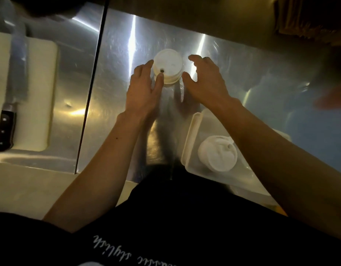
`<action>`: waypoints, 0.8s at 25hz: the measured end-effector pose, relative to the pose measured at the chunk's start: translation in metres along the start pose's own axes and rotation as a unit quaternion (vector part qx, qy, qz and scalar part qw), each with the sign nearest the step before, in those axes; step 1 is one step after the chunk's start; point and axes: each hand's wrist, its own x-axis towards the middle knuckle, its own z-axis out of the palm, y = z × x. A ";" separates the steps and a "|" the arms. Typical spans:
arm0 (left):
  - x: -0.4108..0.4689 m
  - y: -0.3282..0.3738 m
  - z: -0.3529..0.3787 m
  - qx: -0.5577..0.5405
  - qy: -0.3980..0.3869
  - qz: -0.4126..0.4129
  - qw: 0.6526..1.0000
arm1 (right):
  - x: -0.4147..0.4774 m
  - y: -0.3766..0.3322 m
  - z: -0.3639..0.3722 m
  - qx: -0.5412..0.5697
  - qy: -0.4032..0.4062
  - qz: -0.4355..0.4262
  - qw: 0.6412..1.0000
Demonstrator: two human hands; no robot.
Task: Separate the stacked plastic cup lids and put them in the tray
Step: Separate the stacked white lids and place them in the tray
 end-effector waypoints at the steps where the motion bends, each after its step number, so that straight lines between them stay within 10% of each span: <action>1: 0.006 -0.001 0.001 -0.008 -0.003 -0.001 1.000 | 0.006 0.000 0.002 0.010 -0.002 0.006 1.000; 20: 0.065 -0.027 0.017 -0.008 -0.037 -0.033 0.999 | 0.051 -0.001 0.033 0.152 0.009 0.123 0.981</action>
